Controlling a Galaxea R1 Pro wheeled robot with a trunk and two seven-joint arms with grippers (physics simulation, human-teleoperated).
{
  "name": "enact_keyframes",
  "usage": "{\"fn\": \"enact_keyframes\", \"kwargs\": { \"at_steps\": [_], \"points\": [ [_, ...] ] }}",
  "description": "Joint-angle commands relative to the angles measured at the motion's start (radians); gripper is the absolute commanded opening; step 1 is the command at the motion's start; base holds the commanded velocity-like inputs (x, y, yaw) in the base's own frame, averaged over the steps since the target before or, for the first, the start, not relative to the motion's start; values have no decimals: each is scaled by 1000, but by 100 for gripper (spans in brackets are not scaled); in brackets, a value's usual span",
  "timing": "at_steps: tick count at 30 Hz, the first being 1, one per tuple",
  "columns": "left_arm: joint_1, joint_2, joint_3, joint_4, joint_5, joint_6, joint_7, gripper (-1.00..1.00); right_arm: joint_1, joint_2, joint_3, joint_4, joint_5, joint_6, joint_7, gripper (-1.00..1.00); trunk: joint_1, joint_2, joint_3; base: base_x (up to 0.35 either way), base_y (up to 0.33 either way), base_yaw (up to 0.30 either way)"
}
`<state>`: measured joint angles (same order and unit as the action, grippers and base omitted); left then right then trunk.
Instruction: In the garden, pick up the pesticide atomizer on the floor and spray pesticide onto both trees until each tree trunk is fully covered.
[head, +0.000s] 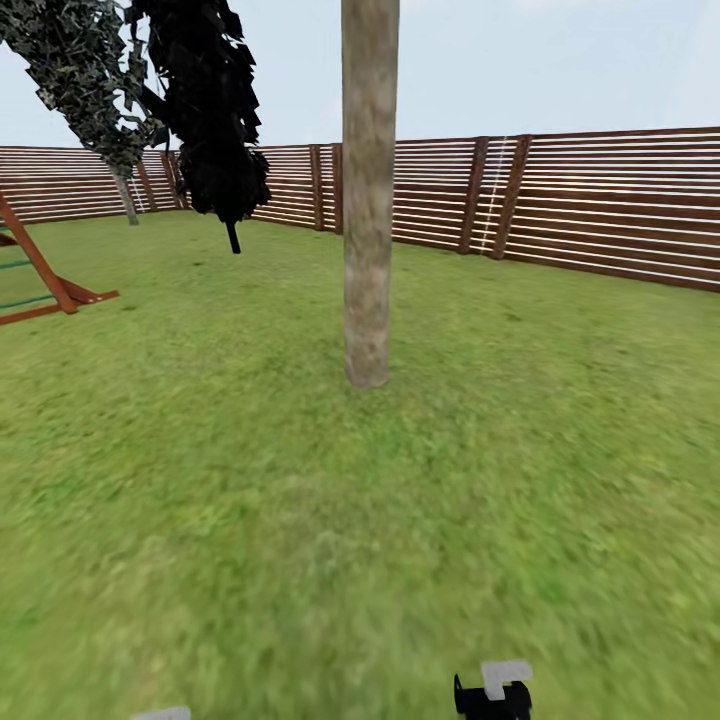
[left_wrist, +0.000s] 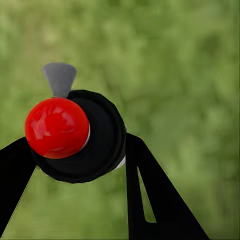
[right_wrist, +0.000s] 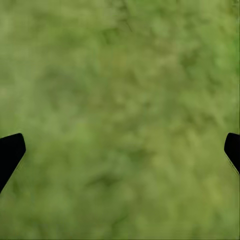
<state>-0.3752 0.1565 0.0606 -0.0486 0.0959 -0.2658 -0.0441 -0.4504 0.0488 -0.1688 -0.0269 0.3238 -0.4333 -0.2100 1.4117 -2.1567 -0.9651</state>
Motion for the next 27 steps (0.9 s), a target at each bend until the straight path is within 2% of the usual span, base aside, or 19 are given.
{"fn": "enact_keyframes", "kwargs": {
  "at_steps": [1, 13, 27],
  "points": [
    [-1, 1, 5, 1, 7, -3, -5, -100, -1, 0, -8, 1, 11, -2, -5, 100, 0, 0, -1, 338, 0, 3],
    [-1, 7, 5, 0, 7, -3, -5, -100, -1, 3, -7, 1, 9, -2, -5, 100, 0, 0, -1, 338, 0, 0],
    [-1, 21, 4, -2, 9, 1, -4, -100, -1, -6, -8, 1, 8, -2, -6, 100, 0, 0, -1, 338, 0, 0]
  ]
}}
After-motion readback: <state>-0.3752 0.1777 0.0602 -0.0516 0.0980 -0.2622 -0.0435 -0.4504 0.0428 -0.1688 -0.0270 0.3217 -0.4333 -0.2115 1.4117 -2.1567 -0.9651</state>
